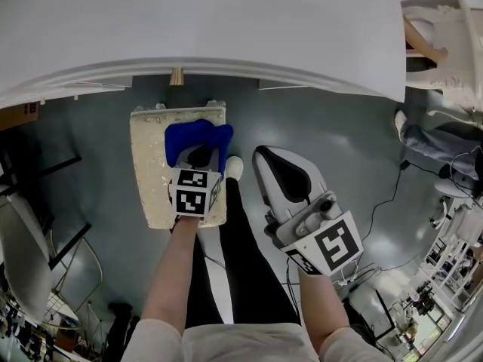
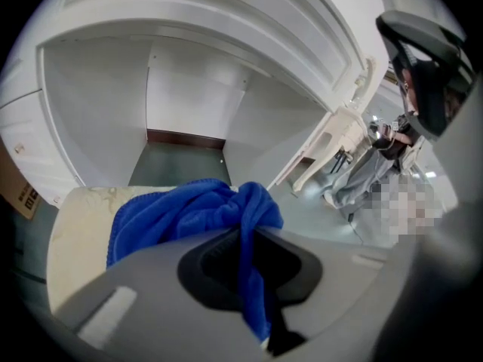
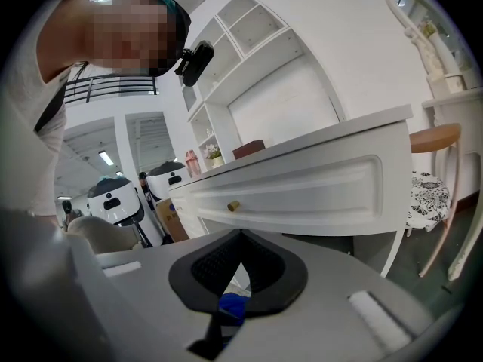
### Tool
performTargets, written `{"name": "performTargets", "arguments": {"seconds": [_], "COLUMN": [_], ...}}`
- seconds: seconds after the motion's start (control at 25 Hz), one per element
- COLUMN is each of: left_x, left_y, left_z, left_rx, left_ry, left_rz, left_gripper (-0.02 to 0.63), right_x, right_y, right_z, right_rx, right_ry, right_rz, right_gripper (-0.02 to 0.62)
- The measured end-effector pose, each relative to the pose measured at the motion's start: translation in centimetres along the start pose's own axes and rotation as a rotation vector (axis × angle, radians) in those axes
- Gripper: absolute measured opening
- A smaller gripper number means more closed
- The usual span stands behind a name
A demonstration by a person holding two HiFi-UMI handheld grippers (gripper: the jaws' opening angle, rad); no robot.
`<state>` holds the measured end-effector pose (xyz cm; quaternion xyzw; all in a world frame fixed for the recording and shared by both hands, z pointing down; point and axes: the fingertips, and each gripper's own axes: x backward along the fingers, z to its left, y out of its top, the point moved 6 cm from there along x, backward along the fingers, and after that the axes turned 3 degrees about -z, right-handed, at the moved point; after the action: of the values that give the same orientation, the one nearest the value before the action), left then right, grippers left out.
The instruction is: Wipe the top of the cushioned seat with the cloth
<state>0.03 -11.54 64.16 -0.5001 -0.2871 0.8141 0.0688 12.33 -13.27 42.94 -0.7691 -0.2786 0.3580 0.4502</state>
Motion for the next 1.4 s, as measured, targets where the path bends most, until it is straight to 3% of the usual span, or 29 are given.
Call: {"name": "performTargets", "arguments": {"seconds": [0.48,1.4], "left_x": [2.5,10.5], "left_y": [-3.6,-7.4], "left_z": [0.0,11.0], "left_rx": [-0.018,0.074], "left_ry": [-0.029,0.143], "left_rz": [0.032,-0.012], "left_gripper": [0.028,0.028], "right_x": [-0.8,-3.3], "right_y": [0.0,-1.3], "right_z": [1.9,8.6], "right_rx": [0.008,0.020], "right_ry": [0.014,0.071], "right_rz": [-0.005,-0.001], "right_gripper": [-0.005,-0.005]}}
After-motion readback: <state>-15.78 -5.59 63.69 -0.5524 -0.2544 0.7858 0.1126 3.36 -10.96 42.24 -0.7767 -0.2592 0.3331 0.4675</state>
